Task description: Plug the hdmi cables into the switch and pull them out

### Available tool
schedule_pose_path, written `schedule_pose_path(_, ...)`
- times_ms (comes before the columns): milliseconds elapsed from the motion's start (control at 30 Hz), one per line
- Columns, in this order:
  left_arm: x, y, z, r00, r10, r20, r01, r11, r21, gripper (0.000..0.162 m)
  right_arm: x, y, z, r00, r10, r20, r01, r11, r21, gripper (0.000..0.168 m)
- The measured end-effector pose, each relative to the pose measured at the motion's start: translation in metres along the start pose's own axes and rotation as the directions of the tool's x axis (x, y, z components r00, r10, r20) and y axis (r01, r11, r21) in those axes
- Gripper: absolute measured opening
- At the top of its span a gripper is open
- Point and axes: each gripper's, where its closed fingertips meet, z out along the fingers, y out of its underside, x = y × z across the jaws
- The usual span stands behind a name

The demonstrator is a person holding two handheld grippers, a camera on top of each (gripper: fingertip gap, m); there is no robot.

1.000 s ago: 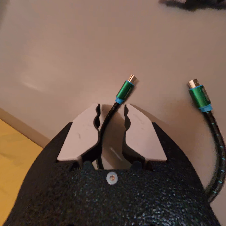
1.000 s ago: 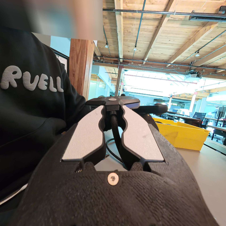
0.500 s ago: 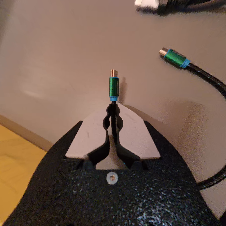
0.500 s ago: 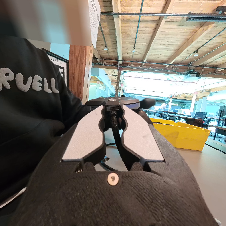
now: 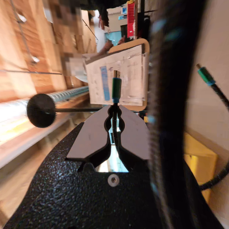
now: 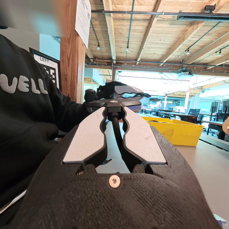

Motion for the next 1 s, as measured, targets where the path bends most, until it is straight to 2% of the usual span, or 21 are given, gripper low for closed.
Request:
schedule_pose_path(67,0.003,0.000,-0.001,1.000,0.011,-0.024,-0.011,1.000,0.006,0.007,-0.002,-0.001,0.000,1.000,0.001,0.012,-0.001,1.000,0.003,0.023)
schedule_pose_path(233,0.036,0.005,0.004,0.964,-0.172,-0.203,0.174,0.985,-0.008,0.006,-0.004,0.002,0.000,1.000,-0.011,0.026,0.011,1.000,-0.020,0.023)
schedule_pose_path(300,0.040,0.010,0.007,0.968,-0.169,-0.183,0.166,0.986,-0.032,0.006,-0.005,0.006,0.000,1.000,-0.014,0.024,0.015,0.999,-0.042,0.023)
schedule_pose_path(400,0.029,0.028,0.015,0.992,-0.114,-0.049,0.109,0.989,-0.099,0.006,0.002,0.014,0.001,1.000,-0.021,-0.017,0.020,0.996,-0.089,0.023)
schedule_pose_path(467,0.024,0.042,0.025,0.986,-0.169,-0.006,0.167,0.974,-0.150,0.007,-0.001,0.016,0.002,1.000,-0.023,0.003,0.023,0.995,-0.101,0.023)
schedule_pose_path(500,0.025,0.046,0.030,0.978,-0.207,-0.027,0.200,0.968,-0.153,0.006,-0.001,0.016,0.002,1.000,-0.020,0.010,0.021,0.994,-0.103,0.023)
schedule_pose_path(567,0.024,0.041,0.036,0.942,-0.323,-0.092,0.317,0.946,-0.071,0.006,0.000,0.017,0.002,1.000,-0.017,-0.002,0.017,0.994,-0.107,0.023)
schedule_pose_path(633,0.023,0.047,0.041,0.901,-0.420,-0.110,0.411,0.907,-0.092,0.006,0.000,0.017,0.002,1.000,-0.020,-0.002,0.020,0.994,-0.108,0.023)
schedule_pose_path(733,0.039,0.055,0.045,0.897,-0.413,-0.157,0.389,0.907,-0.161,0.006,0.001,0.019,0.003,1.000,-0.019,-0.002,0.018,0.993,-0.119,0.023)
schedule_pose_path(833,0.049,0.043,0.039,0.844,-0.481,-0.236,0.458,0.876,-0.147,0.007,0.002,0.020,0.002,1.000,-0.028,-0.013,0.026,0.992,-0.124,0.023)
schedule_pose_path(900,0.045,0.030,0.035,0.832,-0.473,-0.291,0.472,0.878,-0.080,0.007,0.004,0.019,0.002,0.999,-0.029,-0.026,0.025,0.993,-0.119,0.023)
schedule_pose_path(933,0.036,0.022,0.031,0.852,-0.433,-0.293,0.453,0.892,0.000,0.007,0.006,0.019,0.002,0.999,-0.027,-0.034,0.023,0.993,-0.117,0.023)
schedule_pose_path(1000,0.010,0.014,0.025,0.923,-0.325,-0.205,0.352,0.930,0.110,0.006,0.008,0.017,0.001,0.998,-0.025,-0.050,0.019,0.994,-0.108,0.023)
